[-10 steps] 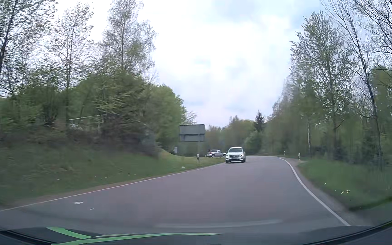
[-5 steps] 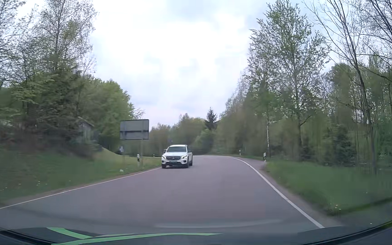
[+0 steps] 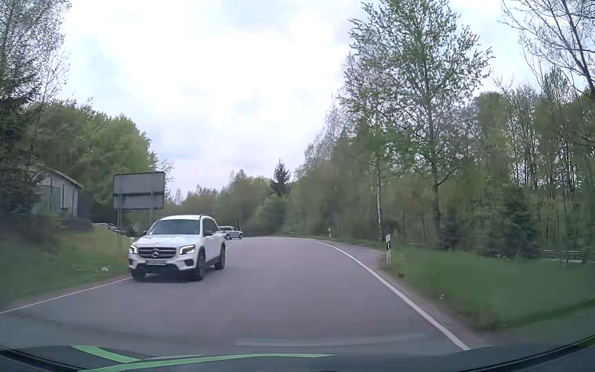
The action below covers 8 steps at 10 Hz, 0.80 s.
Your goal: Follow the waypoints while adhering to traffic rules and regulations
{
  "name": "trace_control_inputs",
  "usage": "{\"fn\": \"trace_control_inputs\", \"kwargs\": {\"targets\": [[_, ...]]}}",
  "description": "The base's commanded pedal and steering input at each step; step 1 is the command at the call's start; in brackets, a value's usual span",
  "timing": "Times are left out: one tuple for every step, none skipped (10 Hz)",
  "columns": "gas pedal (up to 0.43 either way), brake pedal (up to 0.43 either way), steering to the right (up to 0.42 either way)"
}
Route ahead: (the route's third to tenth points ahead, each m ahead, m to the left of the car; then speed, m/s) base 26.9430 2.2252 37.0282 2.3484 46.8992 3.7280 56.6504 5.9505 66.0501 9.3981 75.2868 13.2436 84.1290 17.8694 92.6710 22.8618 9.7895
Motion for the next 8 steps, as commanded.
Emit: {"fn": "trace_control_inputs", "kwargs": {"targets": [[0.35, 0.0, 0.046], [0.35, 0.0, 0.036], [0.35, 0.0, 0.026], [0.35, 0.0, 0.013], [0.35, 0.0, 0.007], [0.35, 0.0, 0.005], [0.339, 0.0, 0.005], [0.339, 0.0, 0.003]]}}
